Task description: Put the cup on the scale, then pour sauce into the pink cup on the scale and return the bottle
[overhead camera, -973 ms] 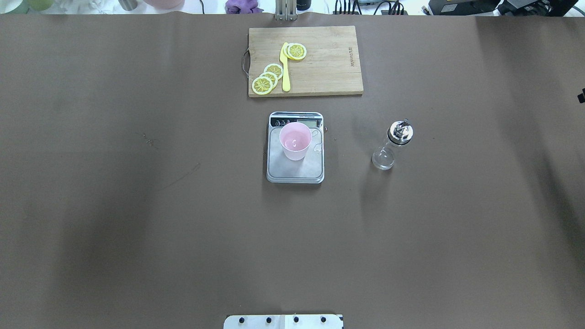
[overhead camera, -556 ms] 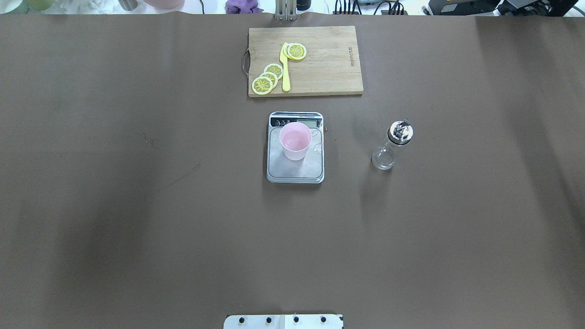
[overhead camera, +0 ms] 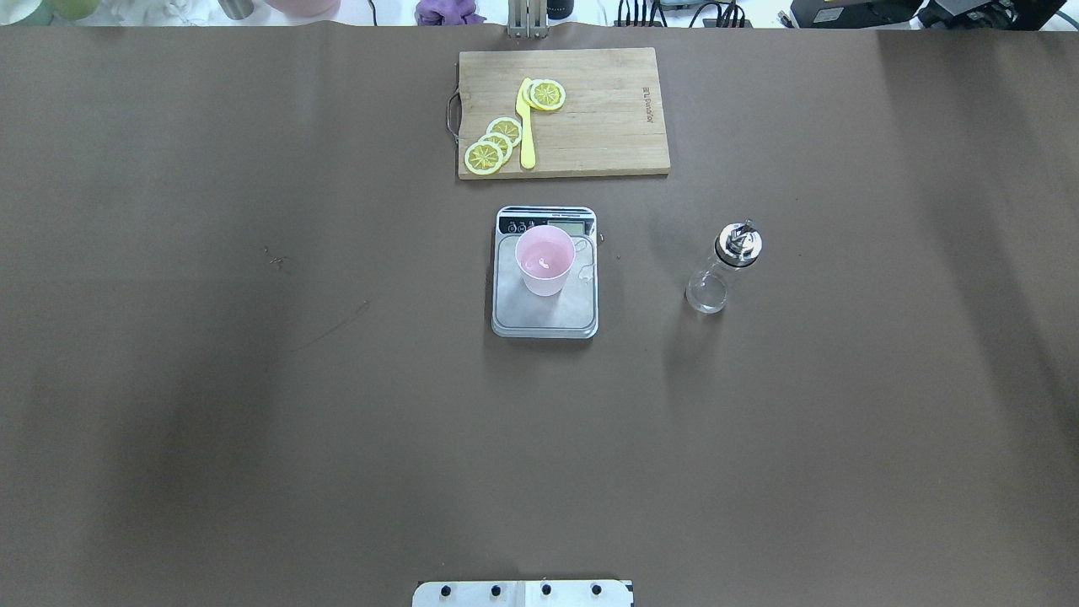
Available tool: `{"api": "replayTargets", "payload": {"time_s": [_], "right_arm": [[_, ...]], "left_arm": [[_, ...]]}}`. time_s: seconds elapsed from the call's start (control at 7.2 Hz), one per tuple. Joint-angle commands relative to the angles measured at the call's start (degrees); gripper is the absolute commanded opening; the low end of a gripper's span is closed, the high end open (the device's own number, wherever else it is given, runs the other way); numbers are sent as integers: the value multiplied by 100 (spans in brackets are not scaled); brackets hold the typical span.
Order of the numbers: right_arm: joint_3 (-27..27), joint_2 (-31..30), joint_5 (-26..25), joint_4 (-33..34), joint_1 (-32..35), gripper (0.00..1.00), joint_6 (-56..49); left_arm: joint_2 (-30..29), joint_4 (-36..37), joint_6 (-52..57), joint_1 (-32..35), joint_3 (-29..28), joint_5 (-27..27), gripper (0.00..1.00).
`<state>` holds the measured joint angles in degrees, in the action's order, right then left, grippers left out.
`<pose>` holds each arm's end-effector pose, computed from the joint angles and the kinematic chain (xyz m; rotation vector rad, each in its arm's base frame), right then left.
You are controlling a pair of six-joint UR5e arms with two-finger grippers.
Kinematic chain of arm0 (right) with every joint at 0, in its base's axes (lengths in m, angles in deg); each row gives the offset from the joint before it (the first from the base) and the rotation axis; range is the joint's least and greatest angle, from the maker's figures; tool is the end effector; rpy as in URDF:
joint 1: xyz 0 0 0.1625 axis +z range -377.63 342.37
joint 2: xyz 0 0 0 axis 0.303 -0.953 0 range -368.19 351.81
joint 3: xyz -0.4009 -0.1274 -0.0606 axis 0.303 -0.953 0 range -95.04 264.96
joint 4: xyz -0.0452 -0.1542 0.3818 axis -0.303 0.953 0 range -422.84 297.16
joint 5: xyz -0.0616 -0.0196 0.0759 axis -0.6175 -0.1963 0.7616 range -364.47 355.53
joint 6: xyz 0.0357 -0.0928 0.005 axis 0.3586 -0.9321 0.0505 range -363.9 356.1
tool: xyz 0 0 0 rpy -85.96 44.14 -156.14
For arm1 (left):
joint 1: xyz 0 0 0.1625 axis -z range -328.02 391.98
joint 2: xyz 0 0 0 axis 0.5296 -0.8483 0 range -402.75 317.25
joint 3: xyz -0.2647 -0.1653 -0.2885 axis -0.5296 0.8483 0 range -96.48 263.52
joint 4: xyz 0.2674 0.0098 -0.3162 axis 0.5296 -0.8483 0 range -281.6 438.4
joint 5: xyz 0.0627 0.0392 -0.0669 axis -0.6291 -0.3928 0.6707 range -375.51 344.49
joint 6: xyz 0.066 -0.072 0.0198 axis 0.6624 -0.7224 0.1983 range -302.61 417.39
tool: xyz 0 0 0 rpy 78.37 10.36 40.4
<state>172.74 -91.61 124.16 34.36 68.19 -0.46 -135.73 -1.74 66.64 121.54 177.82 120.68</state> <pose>0.0319 -0.5393 0.6374 -0.0923 -0.6694 0.0045 -0.0575 -0.5080 0.6106 0.0193 0.8076 0.1416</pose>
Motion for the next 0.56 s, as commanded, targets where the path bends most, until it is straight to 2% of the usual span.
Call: {"api": "replayTargets", "payload": {"time_s": [0.0,0.14,0.42], "right_arm": [[21,-139,-13,-382,5,100,-54],[-49,-270,-22,-655,5,100,-2],[55,-315,-100,-658,5,100,-55]], "left_arm": [[7,-37,7,9,-8,-277,98],[7,-37,7,9,-26,-277,98],[7,-28,-2,9,-17,-277,98]]}}
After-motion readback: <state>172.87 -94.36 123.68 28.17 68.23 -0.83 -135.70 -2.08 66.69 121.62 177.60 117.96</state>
